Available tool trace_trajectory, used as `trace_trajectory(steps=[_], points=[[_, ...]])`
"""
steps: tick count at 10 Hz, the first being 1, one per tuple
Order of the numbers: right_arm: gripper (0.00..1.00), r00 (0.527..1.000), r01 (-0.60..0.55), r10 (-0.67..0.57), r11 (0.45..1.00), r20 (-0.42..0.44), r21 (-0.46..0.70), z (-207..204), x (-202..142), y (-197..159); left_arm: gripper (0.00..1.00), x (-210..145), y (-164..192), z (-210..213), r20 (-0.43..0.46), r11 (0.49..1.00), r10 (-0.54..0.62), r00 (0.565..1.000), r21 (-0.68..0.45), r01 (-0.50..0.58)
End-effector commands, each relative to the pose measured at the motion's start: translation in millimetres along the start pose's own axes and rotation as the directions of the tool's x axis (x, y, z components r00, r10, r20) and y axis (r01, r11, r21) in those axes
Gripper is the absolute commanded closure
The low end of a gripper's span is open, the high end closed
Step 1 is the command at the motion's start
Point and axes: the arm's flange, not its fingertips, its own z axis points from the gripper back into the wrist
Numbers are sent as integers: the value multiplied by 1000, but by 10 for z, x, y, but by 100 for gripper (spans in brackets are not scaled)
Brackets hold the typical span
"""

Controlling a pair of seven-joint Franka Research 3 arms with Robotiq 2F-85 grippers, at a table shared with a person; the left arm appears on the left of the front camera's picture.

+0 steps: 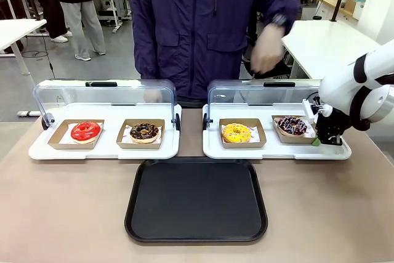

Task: Move the fourth donut from the left to the tray.
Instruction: Pick up the Paper togo box containing the Donut indicated by the person and place it on the Handle tray.

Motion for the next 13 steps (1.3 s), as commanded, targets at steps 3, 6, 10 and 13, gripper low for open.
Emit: trace_trajectory(steps=[3,6,10,13], points=[[98,1000,-1,1,1000,0,0,-1,6,0,0,5,-5,5,20,1000,-20,1000,-5,20],[98,999,38,-38,996,-2,-84,246,262,124,0,5,-5,5,20,1000,-20,1000,-5,20],[98,997,72,-75,989,-18,-131,605,571,369,0,5,-5,5,20,1000,-20,1000,-5,20],[98,988,145,-150,982,-31,-117,826,902,674,0,5,-5,5,20,1000,-20,1000,-5,20]])
